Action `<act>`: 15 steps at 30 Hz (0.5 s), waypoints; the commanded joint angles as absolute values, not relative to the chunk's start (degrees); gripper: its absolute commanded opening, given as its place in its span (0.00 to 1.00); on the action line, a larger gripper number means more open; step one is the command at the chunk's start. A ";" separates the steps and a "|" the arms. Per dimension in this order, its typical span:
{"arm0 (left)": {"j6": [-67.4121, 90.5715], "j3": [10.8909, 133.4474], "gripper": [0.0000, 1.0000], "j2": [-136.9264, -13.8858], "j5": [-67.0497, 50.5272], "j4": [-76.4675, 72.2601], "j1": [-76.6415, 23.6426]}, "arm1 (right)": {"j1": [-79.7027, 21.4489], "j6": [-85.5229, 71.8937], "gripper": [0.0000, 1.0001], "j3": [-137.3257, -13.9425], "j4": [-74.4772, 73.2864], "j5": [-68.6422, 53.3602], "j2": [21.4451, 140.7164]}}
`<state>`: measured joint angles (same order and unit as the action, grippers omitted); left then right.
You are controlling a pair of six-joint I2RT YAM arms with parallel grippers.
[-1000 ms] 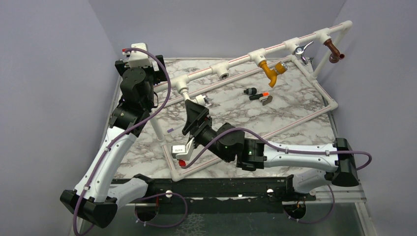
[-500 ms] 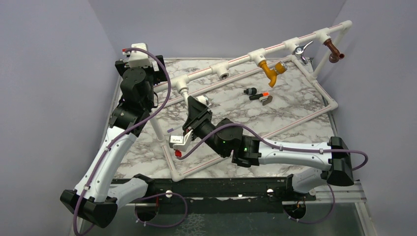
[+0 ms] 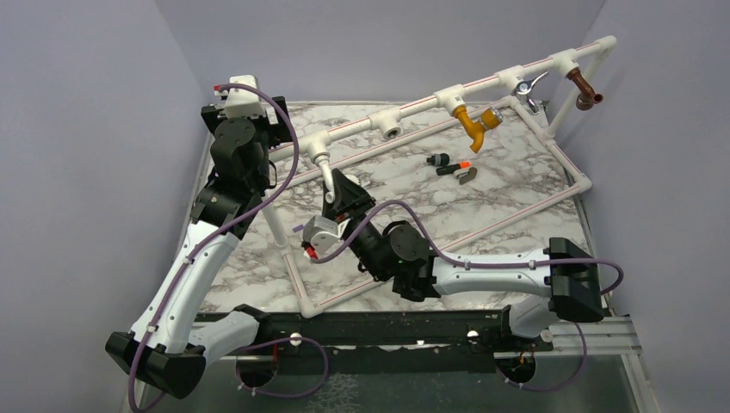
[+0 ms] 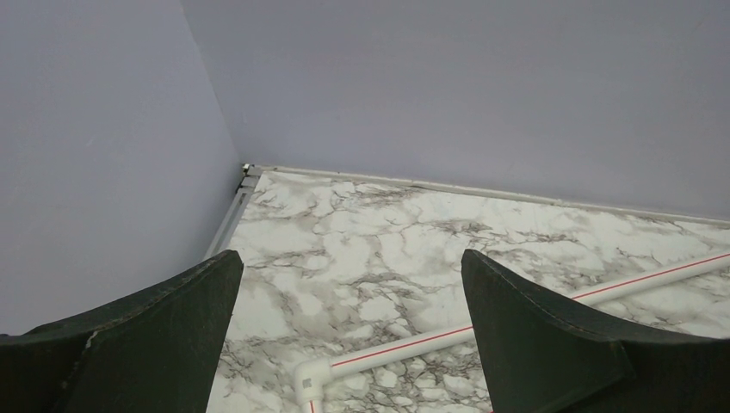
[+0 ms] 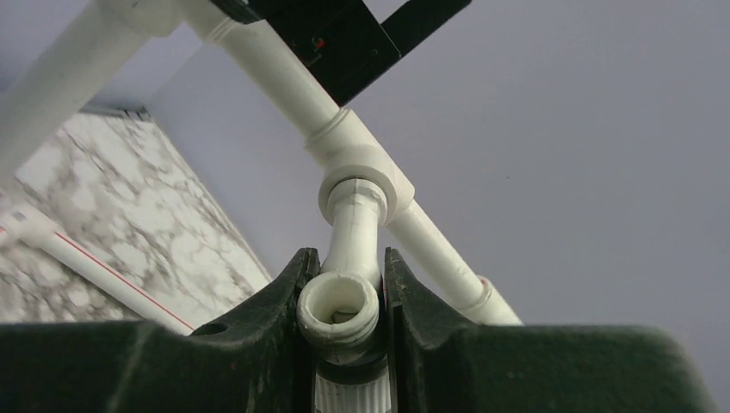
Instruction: Install the water faucets
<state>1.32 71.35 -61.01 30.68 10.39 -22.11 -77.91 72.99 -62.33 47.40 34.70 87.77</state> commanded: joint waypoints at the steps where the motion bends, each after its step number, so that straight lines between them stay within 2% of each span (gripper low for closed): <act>1: 1.76 71.54 0.99 -59.41 28.13 11.34 -22.41 | -77.08 52.67 0.01 -62.40 66.35 41.26 88.52; 6: 2.00 71.54 0.99 -59.25 27.71 11.34 -22.41 | -77.08 33.45 0.01 -63.76 65.83 42.45 88.52; 15: 2.55 71.45 0.99 -59.06 27.25 11.02 -22.57 | -77.08 14.20 0.01 -63.97 70.36 46.52 90.89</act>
